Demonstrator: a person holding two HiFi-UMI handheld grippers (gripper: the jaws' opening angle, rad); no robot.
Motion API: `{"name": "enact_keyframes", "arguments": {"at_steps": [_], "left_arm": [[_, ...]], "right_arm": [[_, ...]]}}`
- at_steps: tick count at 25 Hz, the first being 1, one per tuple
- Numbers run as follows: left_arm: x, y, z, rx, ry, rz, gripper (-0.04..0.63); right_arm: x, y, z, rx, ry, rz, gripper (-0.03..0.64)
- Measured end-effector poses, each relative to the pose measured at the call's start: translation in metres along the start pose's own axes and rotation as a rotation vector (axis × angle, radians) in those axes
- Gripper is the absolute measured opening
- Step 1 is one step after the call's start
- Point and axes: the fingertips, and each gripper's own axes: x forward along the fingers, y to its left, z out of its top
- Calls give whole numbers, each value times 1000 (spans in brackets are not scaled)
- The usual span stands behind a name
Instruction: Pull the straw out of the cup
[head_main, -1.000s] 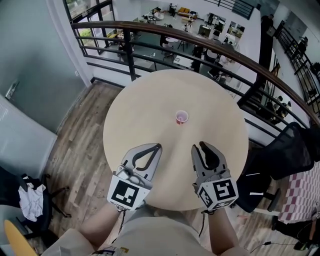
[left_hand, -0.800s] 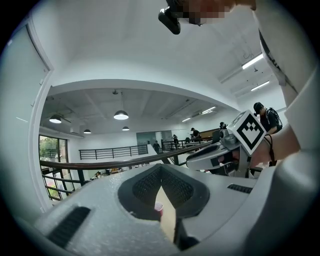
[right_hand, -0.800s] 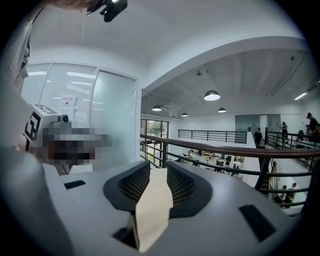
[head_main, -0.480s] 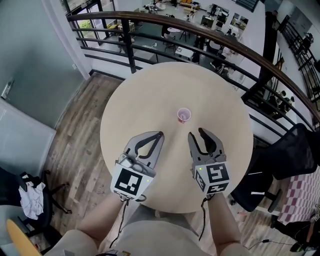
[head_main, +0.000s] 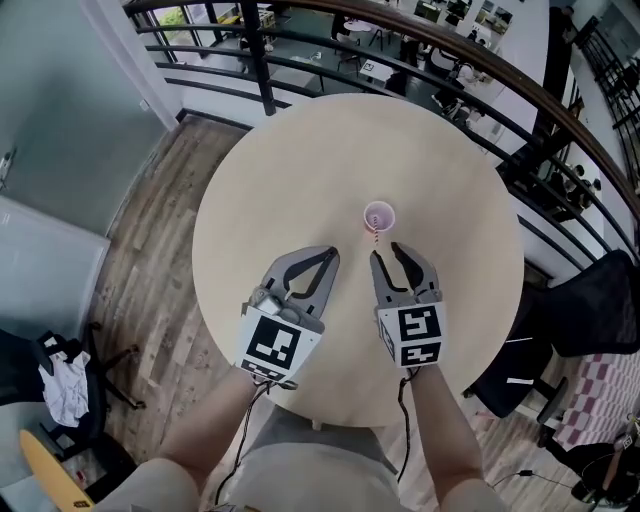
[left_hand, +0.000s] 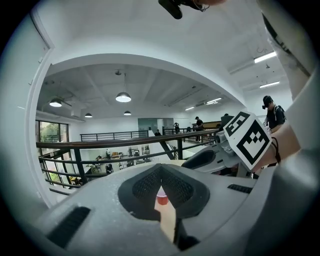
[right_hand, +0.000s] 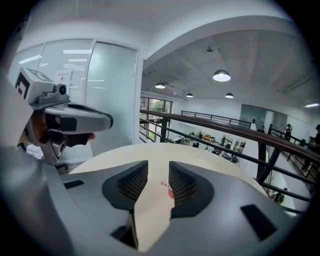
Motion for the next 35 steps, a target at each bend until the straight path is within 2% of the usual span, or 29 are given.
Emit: {"name": "enact_keyframes", "arguments": {"at_steps": [5, 12, 17, 26, 35], "left_arm": [[18, 2, -22, 5, 44, 0, 14], [32, -2, -58, -8, 95, -16, 14], [31, 0, -71, -41, 111, -10, 14], [22, 3, -66, -41, 97, 3, 14], [1, -8, -20, -9, 39, 24, 14]], "right_arm": [[23, -10, -27, -6, 62, -21, 124], [51, -11, -49, 17, 83, -19, 123], [57, -15, -53, 6, 107, -50, 52], [43, -10, -45, 2, 80, -84, 38], [-13, -16, 2, -17, -15, -107, 37]]}}
